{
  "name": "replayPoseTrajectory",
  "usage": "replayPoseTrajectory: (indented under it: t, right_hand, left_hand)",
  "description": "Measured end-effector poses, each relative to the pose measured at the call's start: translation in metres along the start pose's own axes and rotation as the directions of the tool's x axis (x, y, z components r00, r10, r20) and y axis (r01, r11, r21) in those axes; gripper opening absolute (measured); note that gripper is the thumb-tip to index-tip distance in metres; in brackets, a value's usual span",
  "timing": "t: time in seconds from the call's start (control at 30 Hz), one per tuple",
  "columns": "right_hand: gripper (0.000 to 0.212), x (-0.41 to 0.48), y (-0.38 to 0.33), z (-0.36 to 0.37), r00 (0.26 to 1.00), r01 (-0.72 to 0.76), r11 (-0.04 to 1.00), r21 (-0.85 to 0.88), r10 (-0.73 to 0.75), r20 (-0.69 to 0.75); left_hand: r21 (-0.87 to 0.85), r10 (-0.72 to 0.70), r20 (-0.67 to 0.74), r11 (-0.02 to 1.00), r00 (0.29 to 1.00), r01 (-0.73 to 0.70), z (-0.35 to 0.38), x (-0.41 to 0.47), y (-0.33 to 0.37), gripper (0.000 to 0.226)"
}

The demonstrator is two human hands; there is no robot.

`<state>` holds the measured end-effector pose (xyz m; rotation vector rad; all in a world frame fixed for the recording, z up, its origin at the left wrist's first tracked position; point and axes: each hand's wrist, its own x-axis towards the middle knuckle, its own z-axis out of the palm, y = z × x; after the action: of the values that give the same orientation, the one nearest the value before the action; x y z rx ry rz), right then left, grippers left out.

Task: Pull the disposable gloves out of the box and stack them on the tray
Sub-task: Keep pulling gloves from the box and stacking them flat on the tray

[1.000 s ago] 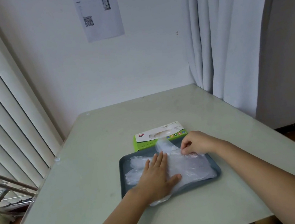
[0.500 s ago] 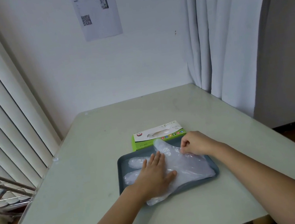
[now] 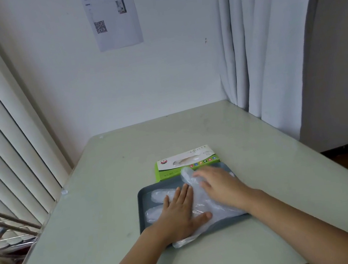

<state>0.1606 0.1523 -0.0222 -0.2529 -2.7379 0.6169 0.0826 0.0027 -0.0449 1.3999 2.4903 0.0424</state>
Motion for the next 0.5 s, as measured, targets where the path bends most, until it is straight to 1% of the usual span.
replayPoseTrajectory:
  t: [0.07,0.1,0.17,0.23,0.33,0.37,0.47,0.5]
  right_hand:
    - [0.041,-0.007,-0.005,0.014,0.991,0.004,0.998,0.064,-0.013,0.136]
    - [0.044,-0.010,-0.003,0.020,0.981,-0.010,0.998,0.062,-0.002,0.195]
    - [0.054,-0.013,0.004,0.027,0.949,-0.025,0.999,-0.032,0.033,0.313]
    - [0.062,-0.015,0.011,0.026,0.921,-0.003,0.990,-0.141,0.058,0.386]
    - [0.066,-0.015,0.015,0.023,0.908,0.010,0.980,-0.200,0.075,0.411]
    - [0.067,-0.015,0.016,0.022,0.906,0.003,0.978,-0.208,0.086,0.415]
    - [0.069,-0.015,0.019,0.022,0.906,-0.017,0.972,-0.233,0.114,0.408]
    - [0.069,-0.016,0.020,0.021,0.906,-0.021,0.971,-0.238,0.119,0.405]
  left_hand:
    - [0.011,0.003,-0.016,1.000,1.000,-0.003,0.002,0.001,0.000,0.089]
    - [0.012,0.002,-0.024,1.000,1.000,-0.002,0.003,0.001,0.000,0.089]
    - [0.011,0.000,-0.035,1.000,0.999,0.000,0.005,0.001,0.000,0.088]
    - [0.007,0.001,-0.040,1.000,0.999,-0.001,0.006,-0.001,-0.001,0.089]
    - [0.010,-0.010,-0.023,1.000,1.000,0.011,0.005,-0.004,-0.010,0.095]
    - [0.009,-0.016,-0.009,1.000,1.000,0.016,0.005,-0.006,-0.015,0.100]
    - [-0.024,-0.026,0.004,0.999,1.000,0.026,0.002,-0.014,-0.029,0.137]
    - [-0.025,-0.038,0.015,0.999,0.999,0.038,0.001,-0.017,-0.033,0.142]
